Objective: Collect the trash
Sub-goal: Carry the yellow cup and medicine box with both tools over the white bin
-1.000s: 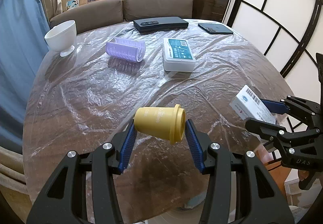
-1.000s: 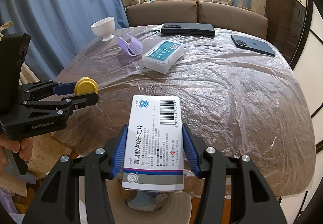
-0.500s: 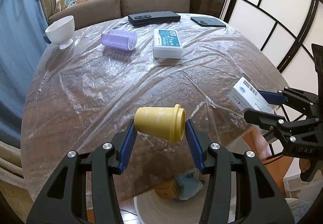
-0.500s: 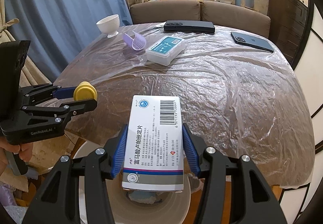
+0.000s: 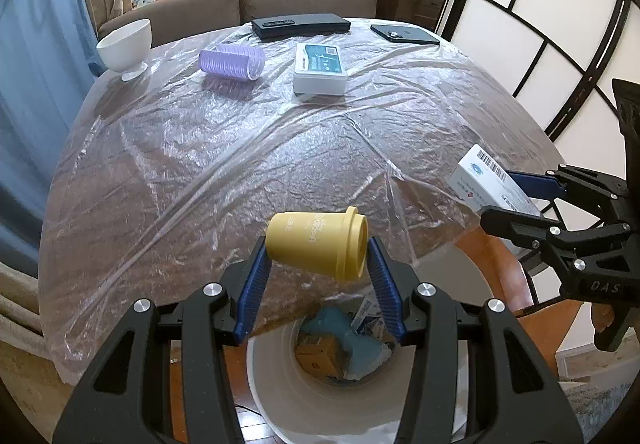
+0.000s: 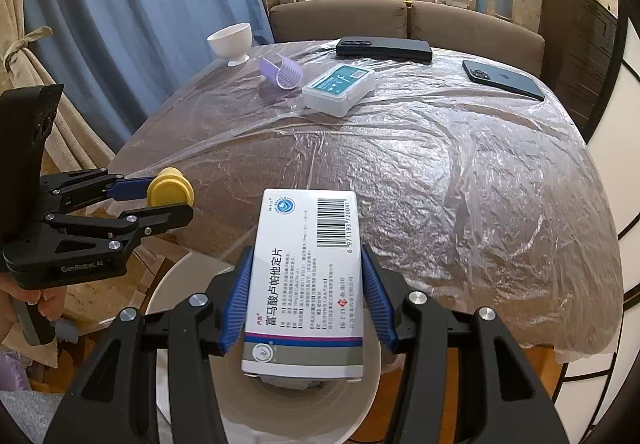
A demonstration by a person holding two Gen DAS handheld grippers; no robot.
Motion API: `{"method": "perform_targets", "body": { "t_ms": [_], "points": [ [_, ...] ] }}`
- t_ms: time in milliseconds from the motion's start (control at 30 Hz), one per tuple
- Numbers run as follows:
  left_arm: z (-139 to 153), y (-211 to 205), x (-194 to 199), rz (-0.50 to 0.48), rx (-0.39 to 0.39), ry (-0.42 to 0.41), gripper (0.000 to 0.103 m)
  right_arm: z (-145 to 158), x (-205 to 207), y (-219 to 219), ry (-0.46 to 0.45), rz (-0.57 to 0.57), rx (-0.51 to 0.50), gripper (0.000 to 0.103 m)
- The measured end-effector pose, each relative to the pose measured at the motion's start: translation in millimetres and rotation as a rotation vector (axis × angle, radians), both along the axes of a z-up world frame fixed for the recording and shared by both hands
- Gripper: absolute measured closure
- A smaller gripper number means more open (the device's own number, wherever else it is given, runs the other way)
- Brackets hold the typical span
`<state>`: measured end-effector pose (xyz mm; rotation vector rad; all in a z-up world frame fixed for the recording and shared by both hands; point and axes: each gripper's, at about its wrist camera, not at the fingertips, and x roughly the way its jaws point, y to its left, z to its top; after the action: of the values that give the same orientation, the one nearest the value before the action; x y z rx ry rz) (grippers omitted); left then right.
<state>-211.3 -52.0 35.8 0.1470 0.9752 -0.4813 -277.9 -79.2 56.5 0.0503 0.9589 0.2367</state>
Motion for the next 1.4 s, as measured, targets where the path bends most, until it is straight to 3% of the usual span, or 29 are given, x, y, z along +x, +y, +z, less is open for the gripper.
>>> {"method": "perform_targets", "body": {
  "t_ms": [733, 1400],
  "points": [
    [-6, -3, -34, -0.018, 0.010, 0.039, 0.052, -4, -26, 6, 0.033, 0.055, 0.018, 0.052],
    [-26, -7, -49, -0.031, 0.031, 0.093, 0.052, -27, -48, 12, 0.098, 0.087, 0.016, 0.052]
  ]
}}
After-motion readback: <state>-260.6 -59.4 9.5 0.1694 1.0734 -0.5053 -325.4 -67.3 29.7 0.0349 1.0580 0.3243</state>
